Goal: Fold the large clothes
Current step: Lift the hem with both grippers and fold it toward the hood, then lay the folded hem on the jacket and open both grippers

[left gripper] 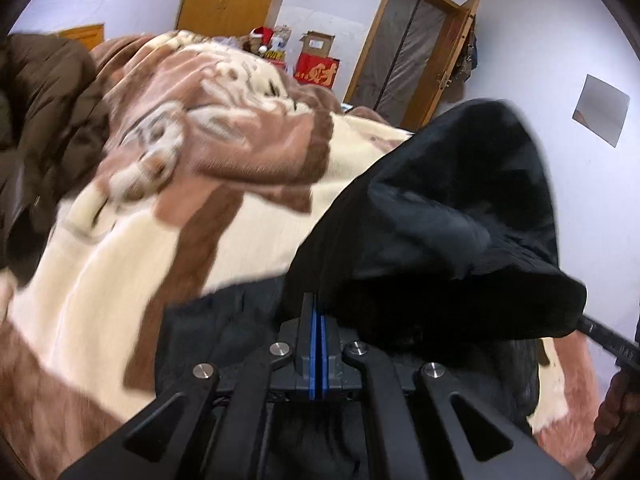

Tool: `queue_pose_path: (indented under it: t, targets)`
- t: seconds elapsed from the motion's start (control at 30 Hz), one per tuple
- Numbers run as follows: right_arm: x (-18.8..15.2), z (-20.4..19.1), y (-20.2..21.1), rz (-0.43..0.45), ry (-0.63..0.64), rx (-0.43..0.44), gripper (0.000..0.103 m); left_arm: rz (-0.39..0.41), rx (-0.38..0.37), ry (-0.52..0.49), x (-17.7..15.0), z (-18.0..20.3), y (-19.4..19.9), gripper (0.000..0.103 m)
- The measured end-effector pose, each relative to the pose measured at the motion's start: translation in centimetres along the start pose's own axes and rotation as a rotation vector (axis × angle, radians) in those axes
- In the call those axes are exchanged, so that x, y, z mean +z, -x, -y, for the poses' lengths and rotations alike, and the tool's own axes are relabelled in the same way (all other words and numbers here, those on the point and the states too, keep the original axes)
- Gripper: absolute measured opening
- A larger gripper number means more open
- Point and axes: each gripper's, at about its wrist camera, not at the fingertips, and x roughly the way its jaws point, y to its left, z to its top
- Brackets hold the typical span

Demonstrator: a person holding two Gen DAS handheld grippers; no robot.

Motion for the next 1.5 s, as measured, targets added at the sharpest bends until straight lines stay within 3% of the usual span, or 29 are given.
queue_pose_path:
  t: [0.23, 0.47, 0.63, 0.7, 0.73, 0.8, 0.83, 0.87, 0.97, 1.0, 1.03, 1.07, 1.23, 1.37, 1.5]
  targets:
    - [-7.4, 0.6, -0.5, -0.126, -0.064, -0.013, 0.004, -0.115, 0.041, 0.038, -6.3, -1.5, 0.7, 0.001]
    - [-11.2, 2.1, -0.6, -0.236, -0.086, -0.030, 0.005, -0.213, 0.077, 0.036, -10.9, -2.6, 2.6, 0.002]
    - [-10.8, 2.9, 1.4, -0.196, -0.120, -0.015, 0.023, -0.188, 0.104, 0.020, -11.4, -2.7, 5.3, 0.002]
    - [-9.8, 2.7, 1.5, -0.173, -0.144, 0.011, 0.042, -0.156, 0.080, 0.018, -10.3, -1.9, 5.8, 0.004]
    - [-9.1, 2.6, 1.4, -0.160, -0.173, 0.042, 0.045, -0.145, 0.062, 0.018, -9.8, -1.4, 6.0, 0.009]
    - [-8.5, 2.3, 0.8, -0.153, -0.230, 0.106, 0.047, -0.119, 0.018, 0.018, -8.6, 0.0, 5.8, 0.030]
    - [-8.5, 1.9, 0.3, -0.159, -0.252, 0.131, 0.047, -0.105, 0.001, 0.014, -8.3, 0.8, 5.7, 0.046]
    - [-8.2, 1.8, -0.7, -0.174, -0.280, 0.157, 0.047, -0.092, -0.014, 0.004, -8.0, 1.5, 5.3, 0.052]
    - [-8.2, 1.1, -3.8, -0.228, -0.311, 0.182, 0.047, -0.109, -0.032, -0.041, -8.1, 3.4, 3.4, 0.052]
    - [-8.3, 1.0, -4.9, -0.256, -0.326, 0.186, 0.046, -0.129, -0.034, -0.044, -8.4, 3.6, 2.6, 0.052]
    - [-8.3, 0.8, -5.6, -0.263, -0.332, 0.189, 0.039, -0.158, -0.029, -0.041, -8.8, 3.7, 1.6, 0.052]
    - [-8.3, 0.5, -5.8, -0.261, -0.322, 0.181, 0.003, -0.184, -0.023, -0.034, -9.3, 3.5, 0.9, 0.051]
    - [-9.8, 0.4, -3.4, -0.205, -0.285, 0.177, 0.003, -0.248, -0.033, -0.035, -12.9, 3.2, 0.3, 0.052]
    - [-13.2, 2.0, -4.3, -0.260, -0.320, 0.130, 0.002, -0.319, -0.047, -0.016, -15.6, 3.1, -0.4, 0.052]
    - [-13.5, 2.2, -4.5, -0.260, -0.300, 0.109, 0.002, -0.277, -0.073, 0.055, -14.8, 2.3, 1.6, 0.052]
